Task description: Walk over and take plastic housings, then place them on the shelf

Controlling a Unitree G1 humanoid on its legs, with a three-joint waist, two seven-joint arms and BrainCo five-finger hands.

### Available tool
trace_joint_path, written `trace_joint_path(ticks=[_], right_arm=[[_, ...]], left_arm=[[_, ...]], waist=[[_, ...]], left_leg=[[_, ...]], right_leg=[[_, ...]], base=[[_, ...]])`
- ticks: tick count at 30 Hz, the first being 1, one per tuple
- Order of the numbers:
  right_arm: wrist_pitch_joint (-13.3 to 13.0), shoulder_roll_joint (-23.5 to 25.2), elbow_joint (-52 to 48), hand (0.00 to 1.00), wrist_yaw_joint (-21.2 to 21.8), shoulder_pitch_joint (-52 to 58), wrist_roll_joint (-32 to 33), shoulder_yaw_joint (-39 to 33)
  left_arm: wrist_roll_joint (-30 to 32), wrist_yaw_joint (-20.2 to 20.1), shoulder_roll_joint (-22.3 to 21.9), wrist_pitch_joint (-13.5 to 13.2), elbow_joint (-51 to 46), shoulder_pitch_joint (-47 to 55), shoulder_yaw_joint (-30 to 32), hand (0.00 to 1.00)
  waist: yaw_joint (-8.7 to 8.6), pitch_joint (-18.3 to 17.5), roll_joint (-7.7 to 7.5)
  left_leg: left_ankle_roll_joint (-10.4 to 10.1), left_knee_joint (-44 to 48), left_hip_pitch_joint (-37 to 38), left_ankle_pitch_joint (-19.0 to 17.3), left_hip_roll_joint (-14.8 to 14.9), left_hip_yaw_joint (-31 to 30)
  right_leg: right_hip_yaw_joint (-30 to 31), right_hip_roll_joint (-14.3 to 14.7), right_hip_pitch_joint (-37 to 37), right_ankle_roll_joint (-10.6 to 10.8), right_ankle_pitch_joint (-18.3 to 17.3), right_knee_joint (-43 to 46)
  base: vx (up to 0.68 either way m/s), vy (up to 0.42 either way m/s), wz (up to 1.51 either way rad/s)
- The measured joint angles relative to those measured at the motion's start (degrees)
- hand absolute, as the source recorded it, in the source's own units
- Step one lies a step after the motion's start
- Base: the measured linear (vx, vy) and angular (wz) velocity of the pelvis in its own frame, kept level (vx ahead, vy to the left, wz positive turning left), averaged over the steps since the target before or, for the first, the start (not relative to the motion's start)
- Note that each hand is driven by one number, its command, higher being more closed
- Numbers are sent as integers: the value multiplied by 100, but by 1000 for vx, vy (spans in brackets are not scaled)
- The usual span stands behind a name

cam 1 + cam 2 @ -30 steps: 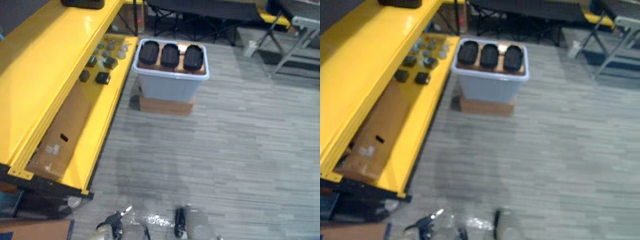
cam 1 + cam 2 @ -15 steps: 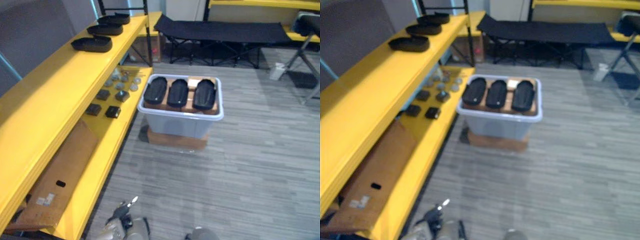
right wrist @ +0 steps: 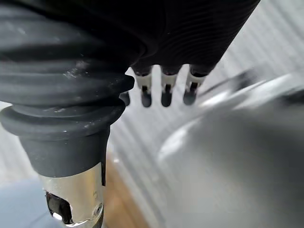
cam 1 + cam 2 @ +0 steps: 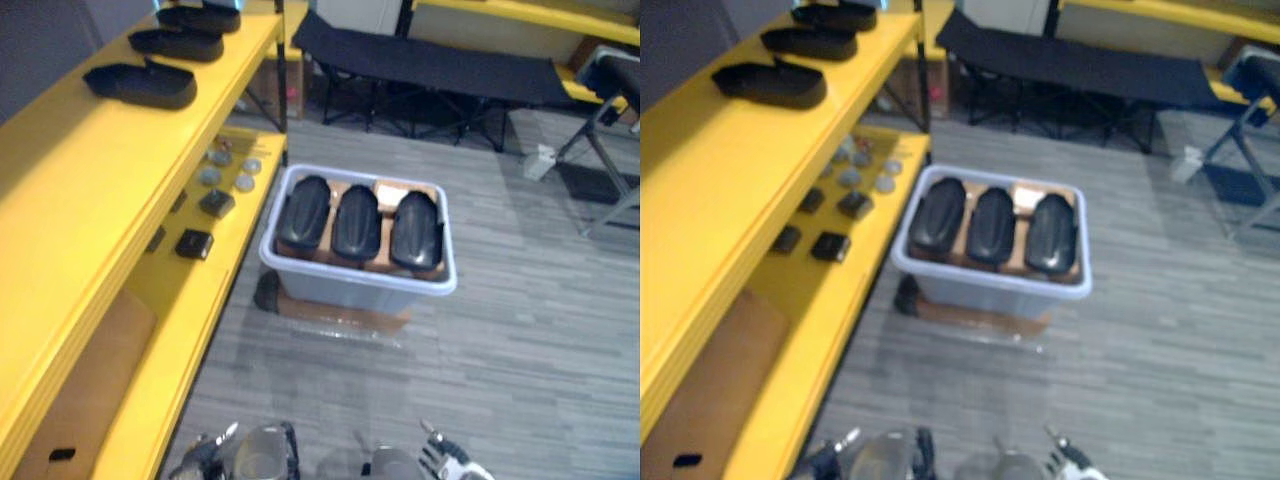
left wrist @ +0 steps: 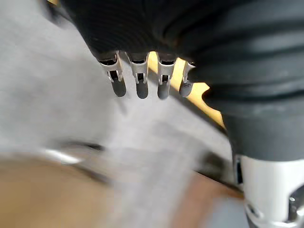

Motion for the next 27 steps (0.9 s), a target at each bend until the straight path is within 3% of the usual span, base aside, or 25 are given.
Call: trace_joint_path(ticks=[2,4,6,8,11,13,14,16,17,18,22,25,27], right_arm=[[-24,24,16,0,-21,49,-5,-259],[-75,137,-57,0,-34,197,-127,-309],[-94,402,-106,0,-35,502,-263,-316],[-100,281,-180,0,-39,590,-335,-314],[-94,184,-340,0,-73,555,-331,-379],[-61,128,-357,0,-133,558,-330,-411],[-10,134,-355,0,-175,568,-330,-404],[3,125,-376,0,-246,579,-330,-425],[0,116,-412,0,-287,576,-330,-444],[0,120,-510,0,-299,579,-336,-556],[-27,364,-637,0,-303,541,-382,-614],[-347,384,-630,0,-183,575,-798,-558],[-855,378,-660,0,-34,535,-1320,-289]], left_arm=[[-30,33,-207,18,20,-244,-43,0],[-41,104,-268,97,24,-259,-31,0],[-24,156,-252,271,131,-197,73,0],[-16,173,-575,411,191,-109,67,0],[46,74,-944,506,275,-162,74,0],[245,-52,-954,393,200,-196,176,0],[315,-72,-907,300,184,-243,246,0],[311,-114,-836,230,217,-229,222,0],[317,-145,-829,236,217,-233,216,0],[476,-263,-823,237,215,-252,173,0],[725,-391,-584,231,209,-291,127,0],[758,-500,-409,207,158,-268,-232,0],[697,-506,-371,143,42,-281,-349,0]], waist=[[-53,-1,120],[-83,-11,107],[-62,-216,-293],[-69,-417,30],[-119,-341,256],[-169,-250,299],[-172,-149,237],[-210,-133,311],[-224,-130,331],[-232,-134,394],[-205,-44,51],[-225,-32,46],[-229,-30,60]], left_leg=[[-248,-53,219,-176,250,-141],[-453,131,293,-375,438,-242],[-841,645,302,-830,563,-350],[-1045,683,284,-946,1058,-349],[-1191,771,195,-705,1197,-441],[-1177,1767,-248,-342,1315,-510],[-1196,2458,-556,-18,1404,-492],[-1084,2028,-589,-121,1427,-147],[-1057,1578,-592,-76,1378,43],[-843,440,-597,317,1195,355],[-739,-528,-378,672,625,623],[-688,-818,-216,721,372,707],[-685,-928,-96,723,270,662]], right_leg=[[31,-28,-288,43,533,-935],[21,-22,-335,46,1010,-1360],[-14,-136,-353,182,2207,-1431],[-213,279,-387,-5,1961,-1316],[-329,368,-425,-109,1563,-1152],[-404,382,-242,-163,1477,-1179],[-446,366,32,-207,1479,-1328],[-478,310,342,-152,1525,-1526],[-471,275,354,-133,1524,-1544],[-467,235,297,-37,1533,-1589],[-319,-140,143,168,1661,-1914],[-301,-315,171,246,1714,-1949],[-325,-339,329,246,1714,-2080]], base=[[302,-135,20],[282,-241,16],[286,-358,18],[263,-272,0],[231,-189,21],[147,-122,19],[172,-107,13],[178,-30,-3],[165,64,-9],[122,94,-6],[117,68,-1],[161,81,-5],[121,49,9]])
